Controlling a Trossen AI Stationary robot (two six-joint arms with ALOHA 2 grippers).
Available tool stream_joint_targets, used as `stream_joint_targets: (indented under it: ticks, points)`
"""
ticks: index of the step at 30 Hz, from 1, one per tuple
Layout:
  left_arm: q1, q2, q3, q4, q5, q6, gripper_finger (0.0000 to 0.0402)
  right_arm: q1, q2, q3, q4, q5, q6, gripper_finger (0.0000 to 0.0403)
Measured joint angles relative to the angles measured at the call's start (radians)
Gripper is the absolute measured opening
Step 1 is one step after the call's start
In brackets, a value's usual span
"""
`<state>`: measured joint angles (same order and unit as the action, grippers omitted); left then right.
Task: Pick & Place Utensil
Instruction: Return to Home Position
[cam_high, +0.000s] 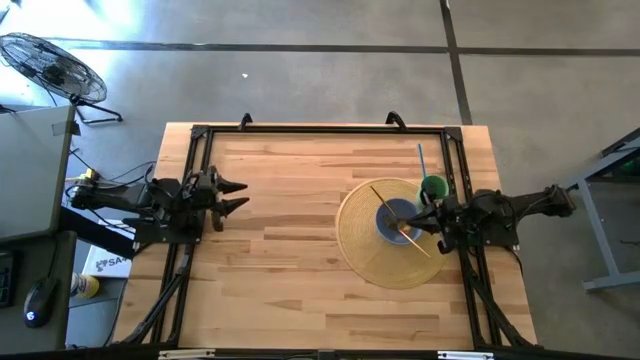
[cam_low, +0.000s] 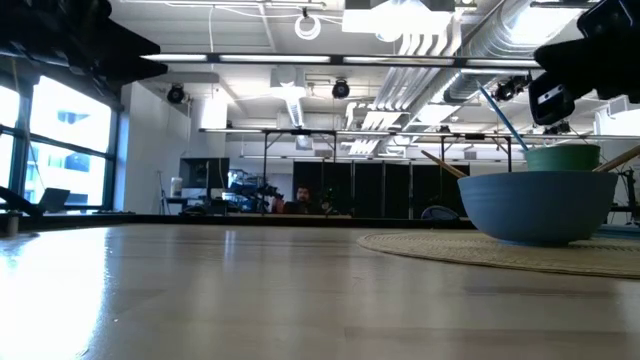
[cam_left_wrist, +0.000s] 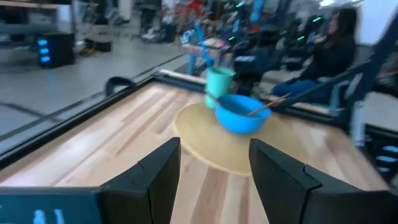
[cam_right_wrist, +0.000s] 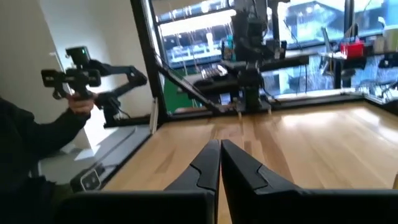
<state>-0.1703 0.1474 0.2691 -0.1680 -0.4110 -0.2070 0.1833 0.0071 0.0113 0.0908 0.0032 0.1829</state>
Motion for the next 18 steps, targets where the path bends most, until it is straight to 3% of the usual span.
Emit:
stream_joint_targets:
  ticks: [8, 18]
  points:
    - [0.000, -0.137, -0.110, 0.116, 0.057, 0.052, 0.0172, 0.000, 0.000, 0.000, -0.032, 0.001, 0.000, 0.0003]
    - [0.000, -0.140, -0.199, 0.241, 0.178, 0.098, 0.0073, 0.000, 0.004, 0.000, -0.040, 0.001, 0.000, 0.0007]
